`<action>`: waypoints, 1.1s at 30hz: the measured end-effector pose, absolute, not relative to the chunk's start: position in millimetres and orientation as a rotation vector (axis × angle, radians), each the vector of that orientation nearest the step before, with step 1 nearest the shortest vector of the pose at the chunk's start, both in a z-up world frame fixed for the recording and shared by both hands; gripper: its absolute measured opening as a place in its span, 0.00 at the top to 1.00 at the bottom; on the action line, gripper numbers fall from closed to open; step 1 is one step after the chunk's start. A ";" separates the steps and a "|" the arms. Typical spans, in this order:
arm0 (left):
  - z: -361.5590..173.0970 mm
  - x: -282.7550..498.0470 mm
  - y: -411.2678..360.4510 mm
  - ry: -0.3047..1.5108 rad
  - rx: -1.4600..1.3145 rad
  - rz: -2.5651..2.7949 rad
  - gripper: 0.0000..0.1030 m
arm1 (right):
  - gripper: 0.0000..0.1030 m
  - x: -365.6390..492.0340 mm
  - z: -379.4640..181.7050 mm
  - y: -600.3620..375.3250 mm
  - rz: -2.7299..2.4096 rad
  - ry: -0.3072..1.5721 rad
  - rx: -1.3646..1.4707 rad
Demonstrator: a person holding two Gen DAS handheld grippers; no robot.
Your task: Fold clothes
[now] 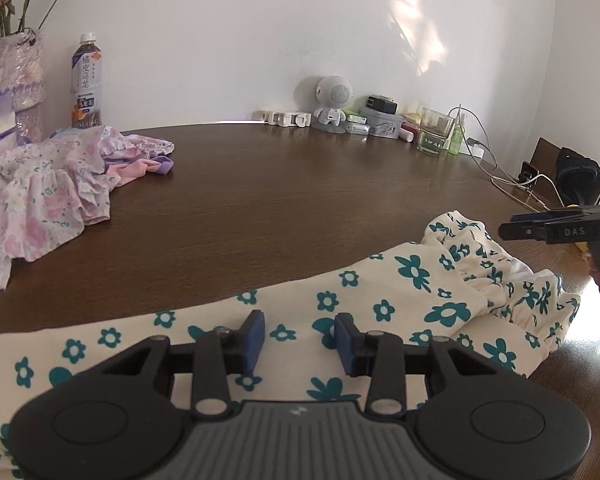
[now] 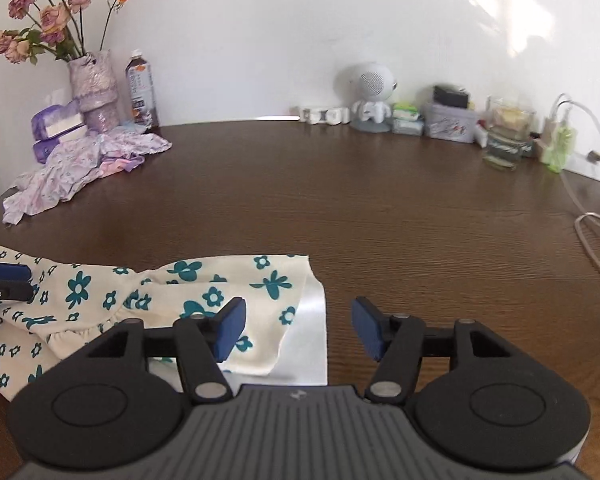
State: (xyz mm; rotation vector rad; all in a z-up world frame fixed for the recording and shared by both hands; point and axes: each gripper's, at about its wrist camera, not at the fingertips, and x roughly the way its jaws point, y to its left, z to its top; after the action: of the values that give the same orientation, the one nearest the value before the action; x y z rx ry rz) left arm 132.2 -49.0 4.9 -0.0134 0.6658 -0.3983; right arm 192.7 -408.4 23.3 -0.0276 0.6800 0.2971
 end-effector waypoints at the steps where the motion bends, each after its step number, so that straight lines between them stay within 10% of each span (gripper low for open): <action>1: 4.7 132.0 -48.9 0.664 -0.014 -0.400 0.63 | 0.42 198.9 20.2 -407.3 0.309 0.695 -0.022; 7: 4.1 132.7 -45.7 0.663 -0.037 -0.410 0.63 | 0.48 222.5 3.2 -415.7 0.380 0.738 0.046; 9: 4.1 132.7 -45.4 0.664 -0.039 -0.410 0.63 | 0.87 222.3 2.8 -419.2 0.406 0.751 0.072; 11: 4.1 132.6 -46.0 0.666 -0.040 -0.407 0.63 | 0.96 218.0 3.0 -423.9 0.406 0.779 0.107; 23: 3.7 132.6 -50.2 0.664 -0.059 -0.358 0.63 | 0.96 177.1 7.0 -428.2 0.354 0.792 0.181; 33: 2.5 130.2 -52.4 0.658 -0.049 -0.368 0.59 | 0.62 176.8 8.5 -451.3 0.322 0.715 0.334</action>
State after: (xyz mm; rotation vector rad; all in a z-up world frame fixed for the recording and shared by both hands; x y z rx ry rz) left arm 130.2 -52.4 2.5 -0.0494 0.6581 -0.3678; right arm 176.8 -451.3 8.5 0.3335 0.7146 0.3220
